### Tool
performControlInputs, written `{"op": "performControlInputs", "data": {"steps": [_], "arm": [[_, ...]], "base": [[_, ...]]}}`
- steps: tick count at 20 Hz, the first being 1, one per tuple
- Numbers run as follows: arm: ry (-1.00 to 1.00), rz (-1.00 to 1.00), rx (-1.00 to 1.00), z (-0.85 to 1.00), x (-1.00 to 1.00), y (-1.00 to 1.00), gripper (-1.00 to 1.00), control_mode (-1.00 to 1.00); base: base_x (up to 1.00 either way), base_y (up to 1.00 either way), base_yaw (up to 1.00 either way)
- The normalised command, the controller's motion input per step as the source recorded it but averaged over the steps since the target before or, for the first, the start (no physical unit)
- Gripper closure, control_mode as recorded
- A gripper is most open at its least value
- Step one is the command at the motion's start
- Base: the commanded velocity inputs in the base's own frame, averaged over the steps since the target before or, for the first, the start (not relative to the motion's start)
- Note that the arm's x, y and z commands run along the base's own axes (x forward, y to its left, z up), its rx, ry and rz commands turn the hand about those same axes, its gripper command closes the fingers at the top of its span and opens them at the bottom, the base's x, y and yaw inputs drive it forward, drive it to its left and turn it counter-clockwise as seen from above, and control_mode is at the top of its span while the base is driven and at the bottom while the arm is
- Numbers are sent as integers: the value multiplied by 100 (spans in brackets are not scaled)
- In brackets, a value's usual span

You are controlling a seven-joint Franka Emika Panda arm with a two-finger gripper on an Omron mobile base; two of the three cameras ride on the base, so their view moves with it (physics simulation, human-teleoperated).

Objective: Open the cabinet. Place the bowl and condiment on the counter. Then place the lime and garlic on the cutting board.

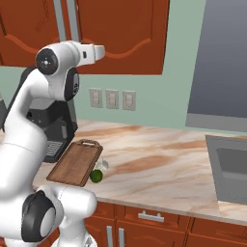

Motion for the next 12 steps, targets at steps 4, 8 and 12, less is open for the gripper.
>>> {"op": "performControlInputs", "data": {"steps": [4,8,12], "arm": [[3,-4,2,28,-37,-44,100,-100],[1,-4,4,25,-44,-53,100,-100],[0,-4,5,18,-45,-55,100,-100]], "base": [[0,0,0],[0,0,0],[0,0,0]]}}
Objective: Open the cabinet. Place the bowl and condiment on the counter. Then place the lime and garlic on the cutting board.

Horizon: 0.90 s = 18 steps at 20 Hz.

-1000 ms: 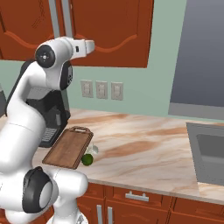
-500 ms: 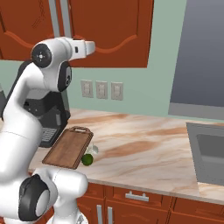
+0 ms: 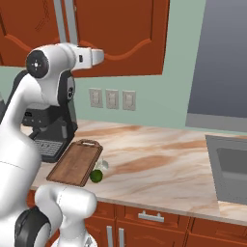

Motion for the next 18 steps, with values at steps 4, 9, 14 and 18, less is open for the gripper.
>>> {"op": "performControlInputs", "data": {"steps": [4,9,14,18], "arm": [[0,-4,5,20,-43,-57,100,-100],[0,-2,5,18,-39,-59,100,-100],[1,-2,6,17,-35,-61,100,-100],[1,-2,6,19,-36,-63,100,-100]], "base": [[0,0,0],[0,0,0],[0,0,0],[0,0,0]]}}
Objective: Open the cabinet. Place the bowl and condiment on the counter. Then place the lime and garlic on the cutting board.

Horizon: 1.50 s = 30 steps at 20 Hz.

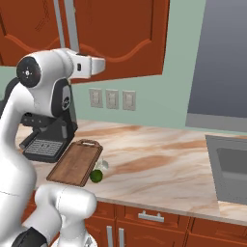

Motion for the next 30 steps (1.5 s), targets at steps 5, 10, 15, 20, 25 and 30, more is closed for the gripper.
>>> {"op": "performControlInputs", "data": {"steps": [5,10,15,20,25,30], "arm": [[2,-2,6,21,-34,-63,100,-100],[0,0,7,16,-36,-70,100,-100],[0,0,8,14,-34,-73,100,-100],[0,0,8,13,-32,-72,100,-100],[2,0,7,12,-29,-70,100,-100],[2,0,6,8,-24,-64,100,-100]], "base": [[0,0,0],[0,0,0],[0,0,0],[0,0,0],[0,0,0],[0,0,0]]}}
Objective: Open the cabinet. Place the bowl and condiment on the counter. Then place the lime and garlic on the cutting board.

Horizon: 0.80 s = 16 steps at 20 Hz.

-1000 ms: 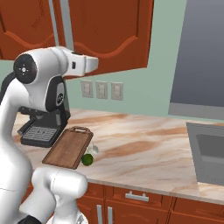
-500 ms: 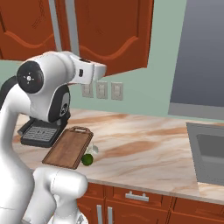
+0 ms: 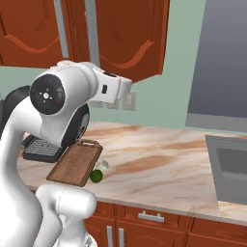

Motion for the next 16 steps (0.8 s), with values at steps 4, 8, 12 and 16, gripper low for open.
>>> {"op": "performControlInputs", "data": {"steps": [4,8,12,16], "arm": [[1,0,3,1,-15,-39,-100,-100],[0,0,0,0,0,0,-100,-100],[0,0,0,0,-9,-1,-100,-100],[-2,0,0,2,-27,-8,-100,-100]], "base": [[0,0,0],[0,0,0],[0,0,0],[0,0,0]]}}
